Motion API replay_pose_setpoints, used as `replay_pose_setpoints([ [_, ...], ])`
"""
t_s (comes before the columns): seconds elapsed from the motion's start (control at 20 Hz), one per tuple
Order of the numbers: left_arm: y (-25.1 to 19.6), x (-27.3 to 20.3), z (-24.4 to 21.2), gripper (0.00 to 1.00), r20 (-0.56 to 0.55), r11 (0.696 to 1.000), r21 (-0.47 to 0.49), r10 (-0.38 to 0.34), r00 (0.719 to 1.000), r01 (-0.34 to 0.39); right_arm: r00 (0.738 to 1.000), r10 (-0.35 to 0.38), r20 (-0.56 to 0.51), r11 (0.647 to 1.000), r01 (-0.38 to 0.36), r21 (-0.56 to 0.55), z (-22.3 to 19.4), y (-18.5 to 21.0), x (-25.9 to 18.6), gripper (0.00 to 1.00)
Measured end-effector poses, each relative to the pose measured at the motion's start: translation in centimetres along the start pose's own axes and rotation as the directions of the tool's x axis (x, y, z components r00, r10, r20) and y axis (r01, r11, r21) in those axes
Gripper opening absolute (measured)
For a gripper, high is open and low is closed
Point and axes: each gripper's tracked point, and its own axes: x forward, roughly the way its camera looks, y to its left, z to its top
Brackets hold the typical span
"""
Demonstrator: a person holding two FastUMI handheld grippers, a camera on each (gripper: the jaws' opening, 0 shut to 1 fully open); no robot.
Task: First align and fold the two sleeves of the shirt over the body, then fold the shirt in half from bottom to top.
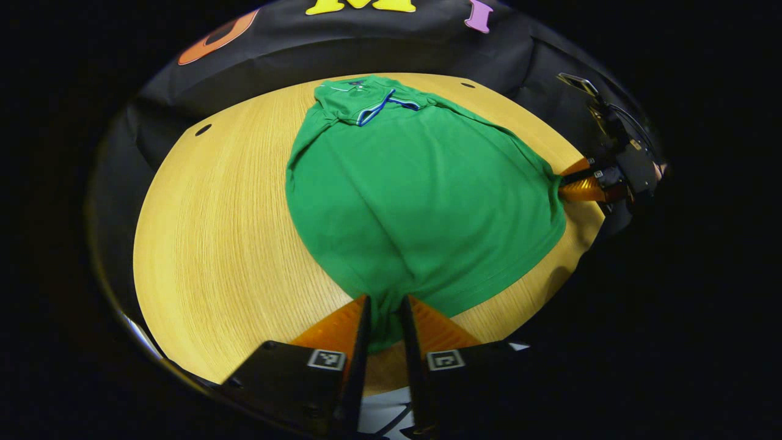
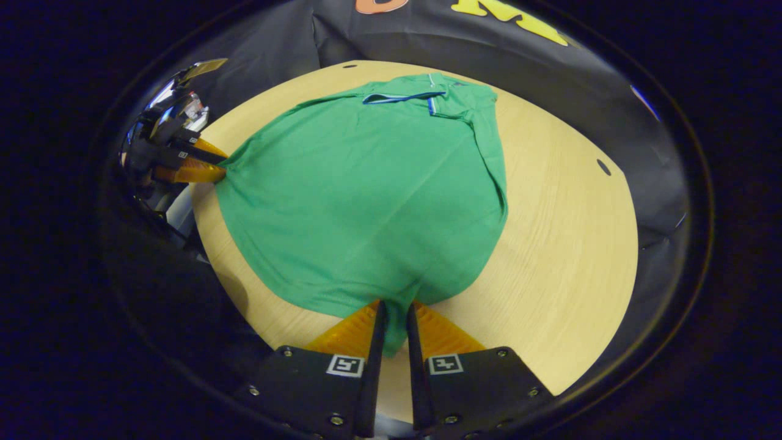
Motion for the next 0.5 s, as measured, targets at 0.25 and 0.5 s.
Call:
replay_pose_setpoints([
  [0.25, -0.6, 0.2, 1.0, 0.08, -0.005, 0.986, -0.158, -0.063, 0.998, 0.062, 0.999, 0.034, 0.027, 0.997, -0.035, 0.066, 0.7, 0.1, 0.0, 0.01],
  [0.5, -0.9, -1.2, 3.1, 0.04, 0.057, 0.978, -0.181, -0.095, 0.994, 0.103, 0.996, 0.069, 0.052, 0.983, -0.077, 0.168, 1.5, -0.1, -1.2, 0.0],
])
